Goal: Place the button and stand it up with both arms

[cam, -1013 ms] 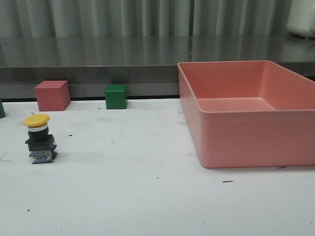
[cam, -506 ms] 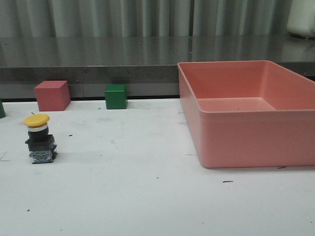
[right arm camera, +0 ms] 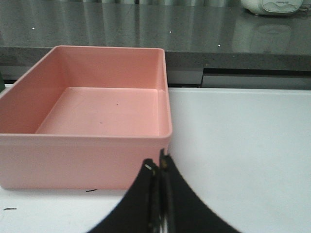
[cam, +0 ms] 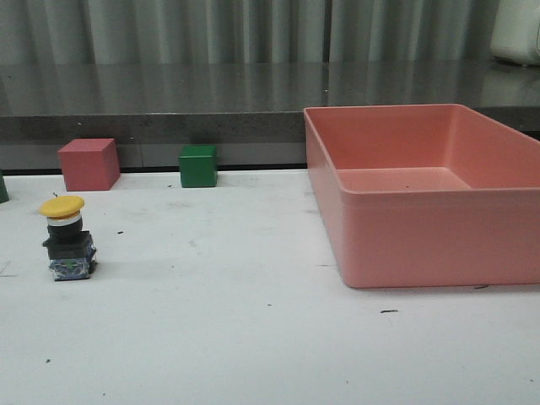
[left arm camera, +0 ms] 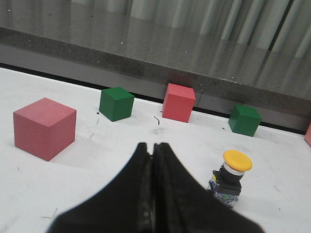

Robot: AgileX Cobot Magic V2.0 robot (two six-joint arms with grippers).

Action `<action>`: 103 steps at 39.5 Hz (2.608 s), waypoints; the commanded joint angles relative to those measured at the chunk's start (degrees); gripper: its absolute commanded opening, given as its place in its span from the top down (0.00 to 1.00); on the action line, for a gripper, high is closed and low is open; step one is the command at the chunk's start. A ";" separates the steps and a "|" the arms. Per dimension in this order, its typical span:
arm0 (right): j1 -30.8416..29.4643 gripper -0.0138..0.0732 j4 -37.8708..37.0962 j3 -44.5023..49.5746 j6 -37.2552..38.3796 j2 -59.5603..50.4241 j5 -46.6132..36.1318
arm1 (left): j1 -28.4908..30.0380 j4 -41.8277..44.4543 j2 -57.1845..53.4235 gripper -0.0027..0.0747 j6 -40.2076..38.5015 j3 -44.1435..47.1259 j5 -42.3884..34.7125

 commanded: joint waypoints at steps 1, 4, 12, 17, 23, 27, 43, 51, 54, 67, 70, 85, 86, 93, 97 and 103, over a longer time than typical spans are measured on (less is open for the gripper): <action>-1.57 0.92 0.07 1.12 -0.04 0.57 -8.08 | -0.08 -0.45 -1.28 0.99 -0.55 0.91 -5.02; -1.81 0.92 0.07 2.75 -0.04 0.22 -9.37 | -0.08 -0.45 -1.28 0.99 -0.55 0.91 -5.02; -1.87 0.92 0.07 4.56 -0.04 -3.97 -8.61 | -0.08 -0.45 -1.28 0.99 -0.55 0.91 -5.02; -1.87 0.92 0.07 4.56 -0.04 -7.53 -8.56 | -0.08 -0.45 -1.28 0.99 -0.55 0.91 -5.02; -1.87 0.92 0.07 4.56 -0.04 -7.72 -9.02 | -0.08 -0.45 -1.28 0.99 -0.55 0.91 -5.02; -1.87 0.92 0.07 4.56 -0.04 -7.72 -8.97 | -0.08 -0.45 -1.28 0.99 -0.55 0.91 -5.02; -1.87 0.92 1.00 4.56 -0.04 -7.72 -8.92 | -0.08 -0.45 -1.28 0.99 -0.55 0.91 -5.02; -1.87 0.92 6.59 4.56 -1.93 -7.72 -7.58 | -0.08 -0.45 -1.28 0.99 -0.55 0.91 -5.02; -1.87 0.92 7.98 4.56 -2.13 -7.72 -5.41 | -0.08 -0.45 -1.28 0.99 -0.55 0.91 -5.02; -1.87 0.92 7.98 4.56 -2.17 -7.72 -3.31 | -0.08 -0.45 -1.28 0.99 -0.55 0.91 -5.02; -1.87 0.92 7.98 4.56 -2.17 -7.72 -3.31 | -0.08 -0.45 -1.28 0.99 -0.55 0.91 -5.02; -1.87 0.92 7.98 4.56 -2.17 -7.72 -3.31 | -0.08 -0.45 -1.28 0.99 -0.55 0.91 -5.02; -1.87 0.92 7.98 4.56 -2.17 -7.72 -3.31 | -0.08 -0.45 -1.28 0.99 -0.55 0.91 -5.02; -1.87 0.92 7.98 4.56 -2.17 -7.72 -3.31 | -0.08 -0.45 -1.28 0.99 -0.55 0.91 -5.02; -1.87 0.92 7.98 4.56 -2.17 -7.72 -3.31 | -0.08 -0.45 -1.28 0.99 -0.55 0.91 -5.02; -1.87 0.92 7.98 4.56 -2.17 -7.72 -3.31 | -0.08 -0.45 -1.28 0.99 -0.55 0.91 -5.02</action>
